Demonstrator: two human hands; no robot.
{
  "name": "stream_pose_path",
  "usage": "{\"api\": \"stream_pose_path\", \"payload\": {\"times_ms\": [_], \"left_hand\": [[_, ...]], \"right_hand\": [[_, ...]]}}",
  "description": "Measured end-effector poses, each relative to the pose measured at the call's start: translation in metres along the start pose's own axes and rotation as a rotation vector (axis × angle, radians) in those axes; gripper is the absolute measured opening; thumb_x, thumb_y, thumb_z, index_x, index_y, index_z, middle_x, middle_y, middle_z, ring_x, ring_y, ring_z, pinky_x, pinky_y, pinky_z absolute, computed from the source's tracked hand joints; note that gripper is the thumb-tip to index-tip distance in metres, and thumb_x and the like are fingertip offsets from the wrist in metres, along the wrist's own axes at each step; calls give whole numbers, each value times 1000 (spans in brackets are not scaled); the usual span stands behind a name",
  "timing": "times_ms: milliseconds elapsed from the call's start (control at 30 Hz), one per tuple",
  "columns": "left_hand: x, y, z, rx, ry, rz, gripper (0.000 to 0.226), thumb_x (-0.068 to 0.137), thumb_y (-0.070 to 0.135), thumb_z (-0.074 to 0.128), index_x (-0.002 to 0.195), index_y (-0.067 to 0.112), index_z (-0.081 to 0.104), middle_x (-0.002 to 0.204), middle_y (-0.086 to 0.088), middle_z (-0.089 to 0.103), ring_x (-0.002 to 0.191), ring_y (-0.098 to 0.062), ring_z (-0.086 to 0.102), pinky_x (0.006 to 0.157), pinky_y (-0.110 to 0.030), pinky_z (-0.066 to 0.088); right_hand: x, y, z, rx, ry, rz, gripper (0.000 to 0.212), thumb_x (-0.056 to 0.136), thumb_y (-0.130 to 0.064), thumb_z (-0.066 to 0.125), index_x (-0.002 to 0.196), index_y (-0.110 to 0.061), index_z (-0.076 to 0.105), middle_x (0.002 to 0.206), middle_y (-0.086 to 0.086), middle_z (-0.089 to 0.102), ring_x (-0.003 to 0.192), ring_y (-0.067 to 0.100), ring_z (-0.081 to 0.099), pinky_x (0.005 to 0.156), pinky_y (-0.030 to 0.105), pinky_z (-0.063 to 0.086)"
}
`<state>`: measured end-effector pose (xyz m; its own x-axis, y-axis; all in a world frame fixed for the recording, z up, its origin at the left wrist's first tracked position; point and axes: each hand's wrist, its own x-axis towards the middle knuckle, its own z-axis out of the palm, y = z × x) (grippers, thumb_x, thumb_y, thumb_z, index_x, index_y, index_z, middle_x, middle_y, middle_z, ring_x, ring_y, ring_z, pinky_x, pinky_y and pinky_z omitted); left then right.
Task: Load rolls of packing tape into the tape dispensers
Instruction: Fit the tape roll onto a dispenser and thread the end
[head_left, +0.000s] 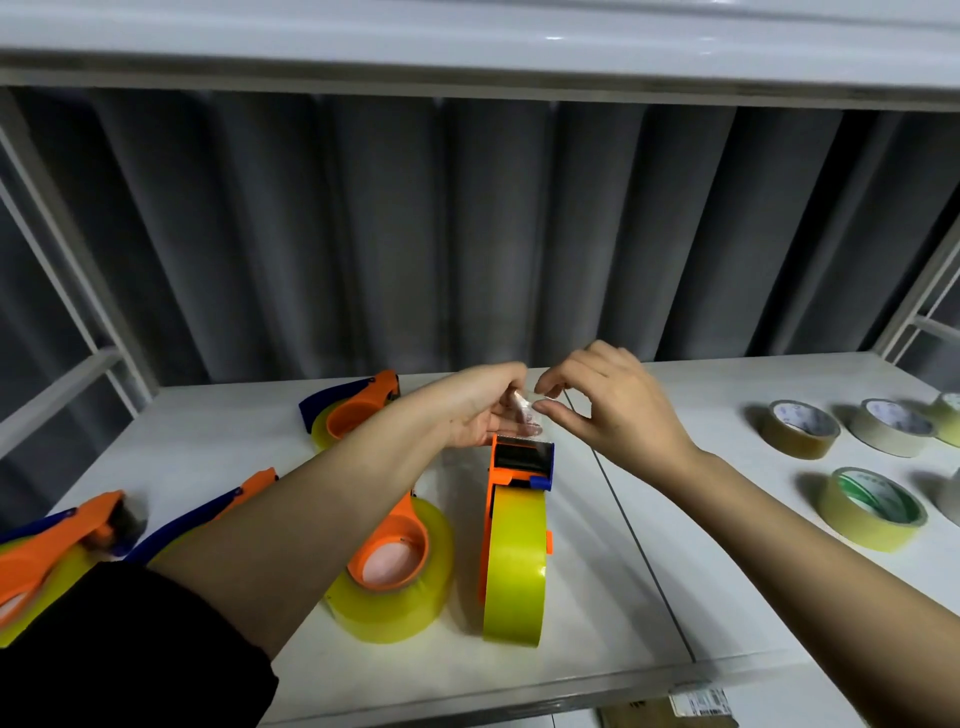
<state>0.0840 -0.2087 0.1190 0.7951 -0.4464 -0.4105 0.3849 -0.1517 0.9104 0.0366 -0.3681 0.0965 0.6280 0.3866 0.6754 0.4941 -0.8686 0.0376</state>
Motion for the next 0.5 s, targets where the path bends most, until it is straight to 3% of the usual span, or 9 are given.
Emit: {"api": "stream_pose_path", "payload": {"times_ms": [100,200,367,500], "left_hand": [[0,2,-2,27,-9,-1,14,85,13,42,76,7,50,77,-10,63,75,-23,68,63,-22,55],[-3,2,-5,53,-13,4,19,86,15,43,67,12,46,80,-11,65,76,-23,69,64,-23,55],[-2,-1,-2,162,62,86,15,88,15,44,74,12,47,82,-13,66,74,-23,69,73,-25,56],[-2,-1,-1,213,86,96,17,89,17,45,73,13,46,81,-12,66,76,-23,69,82,-27,53]], "right_hand": [[-1,-7,2,181,-11,176,9,86,-29,69,86,-20,68,80,-11,65,81,10,56,66,27,45],[1,-10,3,420,-97,380,2,87,-25,68,86,-24,69,80,-15,66,81,4,57,67,18,43],[7,-14,-6,888,-216,610,11,90,-10,63,82,-17,66,75,-5,67,66,-6,60,62,5,43],[9,-11,-8,962,-327,702,6,92,-17,62,87,-19,65,77,-7,68,71,0,58,61,10,44]]}}
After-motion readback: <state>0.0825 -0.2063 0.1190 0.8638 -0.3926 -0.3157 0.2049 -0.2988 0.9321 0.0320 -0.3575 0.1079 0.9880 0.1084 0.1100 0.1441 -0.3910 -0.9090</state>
